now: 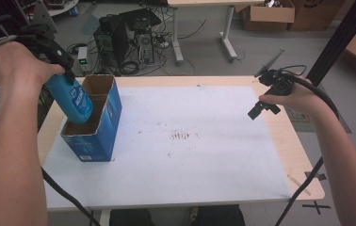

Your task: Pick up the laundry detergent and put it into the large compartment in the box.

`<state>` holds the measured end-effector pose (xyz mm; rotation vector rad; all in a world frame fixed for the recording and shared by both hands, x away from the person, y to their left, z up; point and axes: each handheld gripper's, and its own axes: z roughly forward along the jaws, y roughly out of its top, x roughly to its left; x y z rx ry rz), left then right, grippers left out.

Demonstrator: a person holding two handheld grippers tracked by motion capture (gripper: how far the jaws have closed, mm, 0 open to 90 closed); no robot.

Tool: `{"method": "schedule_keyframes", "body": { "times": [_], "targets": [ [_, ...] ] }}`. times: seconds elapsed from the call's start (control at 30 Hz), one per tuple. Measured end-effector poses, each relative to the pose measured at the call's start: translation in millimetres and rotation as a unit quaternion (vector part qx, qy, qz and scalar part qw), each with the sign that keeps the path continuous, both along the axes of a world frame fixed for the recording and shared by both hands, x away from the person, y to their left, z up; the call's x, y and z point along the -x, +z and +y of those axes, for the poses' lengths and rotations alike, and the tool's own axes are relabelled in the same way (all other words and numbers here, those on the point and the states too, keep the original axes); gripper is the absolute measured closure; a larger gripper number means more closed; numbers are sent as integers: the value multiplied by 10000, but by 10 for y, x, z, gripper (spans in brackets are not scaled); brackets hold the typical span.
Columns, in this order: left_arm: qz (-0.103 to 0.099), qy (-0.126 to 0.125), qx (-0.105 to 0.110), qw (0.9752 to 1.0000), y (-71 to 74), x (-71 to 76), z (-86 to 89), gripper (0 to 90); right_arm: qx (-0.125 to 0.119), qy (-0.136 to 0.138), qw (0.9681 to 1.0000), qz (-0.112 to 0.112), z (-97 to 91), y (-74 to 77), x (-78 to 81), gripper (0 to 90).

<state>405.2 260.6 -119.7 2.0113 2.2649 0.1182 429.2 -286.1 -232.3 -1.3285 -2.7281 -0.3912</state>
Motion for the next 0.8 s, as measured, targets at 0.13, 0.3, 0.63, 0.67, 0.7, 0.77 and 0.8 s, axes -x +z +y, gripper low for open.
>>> {"method": "schedule_keyframes", "body": {
  "times": [0.13,0.3,0.63,0.67,0.7,0.77,0.8],
  "targets": [
    [111,-91,-29,9999,-90,-41,-22,379,2,-2,10000,13,-10,-16,2,163],
    [228,-150,-111,9996,-250,-98,-51,379,-10,-23,10000,12,-34,-30,7,163],
    [403,-202,-138,9989,-566,-177,-61,379,-19,-72,10000,16,-65,-60,2,163],
    [430,-207,-148,9988,-604,-185,-61,379,-9,-54,10000,20,-67,-62,1,163],
    [458,-214,-156,9986,-627,-190,-60,379,-6,-56,10000,23,-68,-64,1,163],
    [492,-227,-167,9984,-692,-202,-60,379,-4,-60,10000,26,-68,-65,1,163],
    [517,-228,-162,9983,-733,-209,-58,379,-2,-59,10000,27,-67,-65,0,163]
  ]
}}
